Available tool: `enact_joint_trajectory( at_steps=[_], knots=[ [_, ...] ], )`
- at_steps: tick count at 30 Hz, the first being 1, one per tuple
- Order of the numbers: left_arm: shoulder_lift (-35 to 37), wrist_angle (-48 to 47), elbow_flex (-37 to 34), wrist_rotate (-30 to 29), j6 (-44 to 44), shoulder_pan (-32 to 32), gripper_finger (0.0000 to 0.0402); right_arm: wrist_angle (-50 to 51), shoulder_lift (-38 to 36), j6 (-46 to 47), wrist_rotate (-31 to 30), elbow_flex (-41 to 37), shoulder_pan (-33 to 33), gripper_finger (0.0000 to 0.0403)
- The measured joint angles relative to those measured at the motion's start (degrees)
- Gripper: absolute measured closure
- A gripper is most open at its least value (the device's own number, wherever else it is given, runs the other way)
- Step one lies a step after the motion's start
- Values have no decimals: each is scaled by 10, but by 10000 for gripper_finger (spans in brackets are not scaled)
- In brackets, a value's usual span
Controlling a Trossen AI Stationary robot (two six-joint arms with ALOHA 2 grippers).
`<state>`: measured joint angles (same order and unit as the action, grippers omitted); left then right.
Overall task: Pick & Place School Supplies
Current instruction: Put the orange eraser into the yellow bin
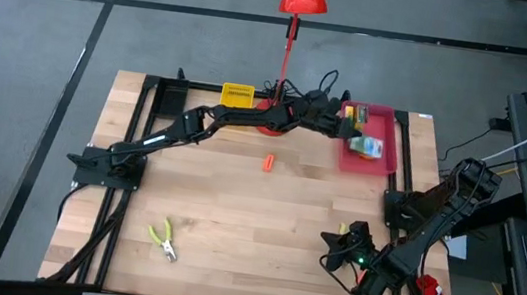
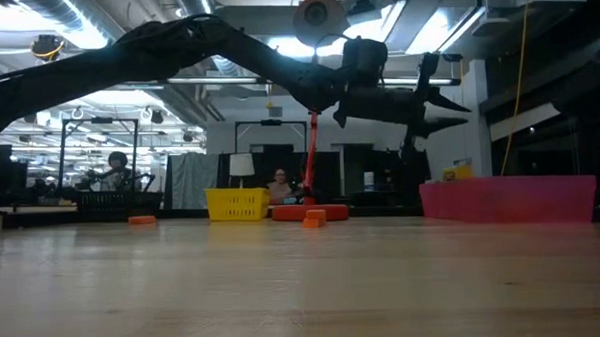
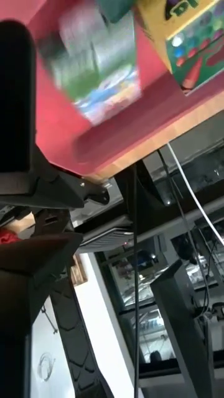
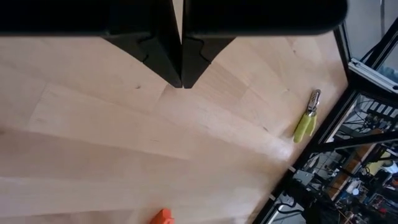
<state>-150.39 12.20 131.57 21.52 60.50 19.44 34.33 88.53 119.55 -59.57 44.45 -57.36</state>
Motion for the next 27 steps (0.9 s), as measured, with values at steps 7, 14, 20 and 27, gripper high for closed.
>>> enact_joint_trajectory(
  at_steps=[7, 14, 20, 27],
  knots=[
    [0, 2, 0, 24, 3, 2, 316, 3, 0, 11, -8, 0, 0, 396],
    [4, 3, -1, 131, 1, 25, 325, 2, 0, 15, -24, 0, 8, 396],
    [61, -84, -1, 175, -137, 35, 346, 0, -3, 13, -36, 0, 8, 396],
    [191, -529, -1, -58, -450, 17, 380, 0, -16, 0, -60, 0, 5, 396]
  ],
)
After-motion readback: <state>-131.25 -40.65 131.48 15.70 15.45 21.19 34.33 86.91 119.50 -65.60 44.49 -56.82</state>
